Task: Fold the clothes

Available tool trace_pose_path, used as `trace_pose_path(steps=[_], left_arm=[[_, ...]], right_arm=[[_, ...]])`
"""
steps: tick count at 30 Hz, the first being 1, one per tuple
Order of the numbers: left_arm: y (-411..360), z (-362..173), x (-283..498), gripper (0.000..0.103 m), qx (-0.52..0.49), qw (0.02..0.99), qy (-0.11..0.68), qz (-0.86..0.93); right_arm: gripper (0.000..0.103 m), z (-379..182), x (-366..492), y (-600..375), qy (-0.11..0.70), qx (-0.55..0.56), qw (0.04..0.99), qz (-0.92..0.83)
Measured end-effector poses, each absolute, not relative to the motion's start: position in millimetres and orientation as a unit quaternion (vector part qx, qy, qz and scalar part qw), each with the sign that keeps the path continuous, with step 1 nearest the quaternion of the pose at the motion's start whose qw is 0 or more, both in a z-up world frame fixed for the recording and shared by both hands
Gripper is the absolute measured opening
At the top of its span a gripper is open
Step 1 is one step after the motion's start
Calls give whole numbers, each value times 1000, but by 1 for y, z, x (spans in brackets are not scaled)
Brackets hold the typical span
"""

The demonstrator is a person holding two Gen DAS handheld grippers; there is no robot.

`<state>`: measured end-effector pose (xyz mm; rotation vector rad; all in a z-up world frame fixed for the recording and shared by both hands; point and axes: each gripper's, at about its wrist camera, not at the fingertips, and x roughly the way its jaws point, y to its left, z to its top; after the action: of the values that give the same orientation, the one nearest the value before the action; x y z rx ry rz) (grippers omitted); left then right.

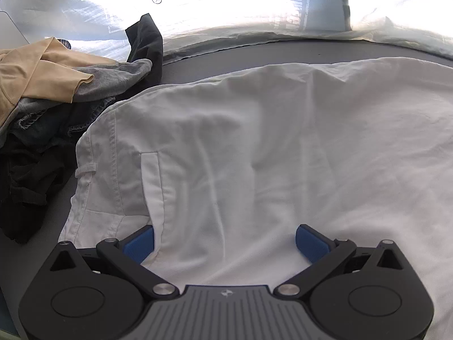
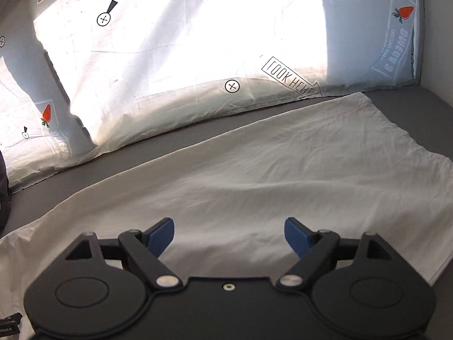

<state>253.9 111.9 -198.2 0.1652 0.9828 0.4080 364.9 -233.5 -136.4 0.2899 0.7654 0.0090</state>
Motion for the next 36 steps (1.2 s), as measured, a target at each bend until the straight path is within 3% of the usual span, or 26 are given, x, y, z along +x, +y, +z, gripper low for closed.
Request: trace_pose_path(steps=[8,11,17,21,27,36], left_arm=[[125,-195,225,103,53,875,459,146],[137,-189,211,103,0,883,448,140],[166,-165,175,103,-105,897,399,159],[199,-154,149,103,-146,882,363,262],[262,-177,128,103,-272,831,362,324],[264,-200,136,103,-303,826,358,312]], right_arm=[[89,-176,349,-120,430,-2,898,93],[93,-186,306,-122,399,-47,909,109],[99,-190,261,-141,377,-48,917,119],[102,-193,253,-143,369,-54,920,118],[103,-197,250,-146,359,-52,924,120],[103,-198,248,-147,352,-51,927,121]])
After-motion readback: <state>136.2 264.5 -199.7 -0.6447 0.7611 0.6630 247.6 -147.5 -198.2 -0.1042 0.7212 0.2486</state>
